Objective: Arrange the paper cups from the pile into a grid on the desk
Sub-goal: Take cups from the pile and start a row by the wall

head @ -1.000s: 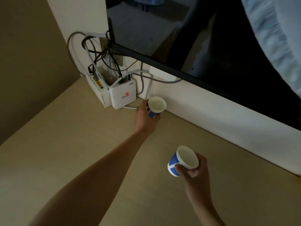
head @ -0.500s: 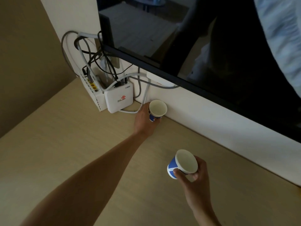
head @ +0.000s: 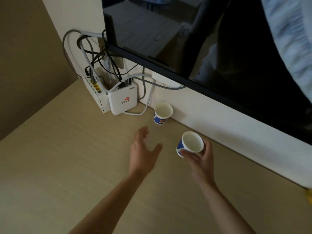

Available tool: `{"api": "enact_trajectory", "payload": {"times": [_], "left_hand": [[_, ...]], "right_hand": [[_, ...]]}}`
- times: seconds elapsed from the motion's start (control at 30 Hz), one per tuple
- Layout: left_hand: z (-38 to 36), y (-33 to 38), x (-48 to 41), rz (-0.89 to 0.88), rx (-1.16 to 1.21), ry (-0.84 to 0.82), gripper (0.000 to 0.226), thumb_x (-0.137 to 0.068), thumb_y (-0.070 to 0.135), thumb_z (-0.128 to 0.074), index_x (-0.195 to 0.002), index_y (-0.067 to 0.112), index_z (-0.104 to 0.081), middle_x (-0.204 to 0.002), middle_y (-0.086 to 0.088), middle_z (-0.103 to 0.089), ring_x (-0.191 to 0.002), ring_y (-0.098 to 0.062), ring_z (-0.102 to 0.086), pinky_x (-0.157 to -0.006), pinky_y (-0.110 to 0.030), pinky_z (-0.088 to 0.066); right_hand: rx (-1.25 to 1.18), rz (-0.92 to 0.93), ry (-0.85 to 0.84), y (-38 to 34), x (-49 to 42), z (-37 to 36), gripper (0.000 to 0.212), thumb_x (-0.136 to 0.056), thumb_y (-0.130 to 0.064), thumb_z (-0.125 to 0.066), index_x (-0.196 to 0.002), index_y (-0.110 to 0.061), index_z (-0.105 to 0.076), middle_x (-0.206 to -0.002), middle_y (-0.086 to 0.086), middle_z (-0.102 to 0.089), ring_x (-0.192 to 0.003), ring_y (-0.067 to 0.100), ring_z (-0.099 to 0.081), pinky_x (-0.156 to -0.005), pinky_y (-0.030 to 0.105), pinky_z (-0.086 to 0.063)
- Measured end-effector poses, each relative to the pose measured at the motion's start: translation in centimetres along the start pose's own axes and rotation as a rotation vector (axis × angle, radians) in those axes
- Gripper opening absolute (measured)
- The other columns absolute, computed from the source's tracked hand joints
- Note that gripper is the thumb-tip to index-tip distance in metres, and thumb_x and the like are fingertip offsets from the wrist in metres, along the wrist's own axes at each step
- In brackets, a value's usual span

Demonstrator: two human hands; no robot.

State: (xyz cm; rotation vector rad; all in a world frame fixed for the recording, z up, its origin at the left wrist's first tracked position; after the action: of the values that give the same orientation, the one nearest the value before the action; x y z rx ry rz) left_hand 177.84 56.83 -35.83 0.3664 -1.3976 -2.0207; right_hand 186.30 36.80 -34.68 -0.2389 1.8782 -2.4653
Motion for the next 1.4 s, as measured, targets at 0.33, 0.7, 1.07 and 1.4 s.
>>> {"api": "enact_trajectory", "payload": {"times": [0.33, 0.7, 1.07, 1.4], "left_hand": [[0.7, 1.2, 7.5, -0.040, 0.108, 0.011, 0.058, -0.080, 0.025, -0.082, -0.124, 0.041, -0.047, -0.124, 0.021, -0.060, -0.116, 0.000, -0.055, -0.099, -0.027, -0.047], [2.7, -0.1, 9.9, 0.028, 0.222, -0.025, 0.047, -0.081, 0.021, -0.080, -0.121, 0.034, -0.059, -0.121, 0.021, -0.066, -0.118, -0.002, -0.059, -0.099, -0.037, -0.051], [2.5, 0.2, 10.8, 0.034, 0.236, -0.047, 0.044, -0.082, 0.020, -0.080, -0.119, 0.034, -0.061, -0.120, 0.022, -0.066, -0.117, -0.002, -0.059, -0.099, -0.037, -0.051], [1.7, 2.1, 13.1, 0.044, 0.243, -0.121, 0.042, -0.083, 0.022, -0.080, -0.119, 0.031, -0.060, -0.116, 0.021, -0.067, -0.114, 0.001, -0.060, -0.096, -0.033, -0.051]], "right_hand": [[0.101, 0.043, 0.052, 0.1, -5.1, -3.9, 0.063, -0.071, -0.006, -0.086, -0.123, -0.019, -0.052, -0.106, -0.013, -0.063, -0.089, -0.010, -0.061, -0.070, 0.006, -0.046], [0.152, 0.053, 0.148, 0.6, -6.9, -5.7, 0.064, -0.071, -0.011, -0.086, -0.127, -0.016, -0.055, -0.109, -0.007, -0.068, -0.095, 0.007, -0.066, -0.082, 0.020, -0.054], [0.161, 0.047, 0.170, 0.8, -7.9, -5.9, 0.064, -0.068, -0.004, -0.084, -0.124, -0.017, -0.057, -0.115, 0.000, -0.068, -0.102, 0.015, -0.065, -0.073, 0.010, -0.048], [0.120, -0.064, 0.174, 1.7, 0.4, 0.6, 0.074, -0.075, -0.002, -0.080, -0.140, -0.012, -0.046, -0.131, 0.005, -0.057, -0.122, 0.018, -0.057, -0.088, 0.029, -0.054]]}}
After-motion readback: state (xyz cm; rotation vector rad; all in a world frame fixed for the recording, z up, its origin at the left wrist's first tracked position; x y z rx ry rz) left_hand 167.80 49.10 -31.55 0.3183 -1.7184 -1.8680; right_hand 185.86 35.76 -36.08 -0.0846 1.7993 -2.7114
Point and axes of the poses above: each hand's wrist, its own x-axis away from the middle knuckle, its own z-axis out of the back of the hand, y = z × x, the point moved 5 cm from there along -x, towards the middle knuckle
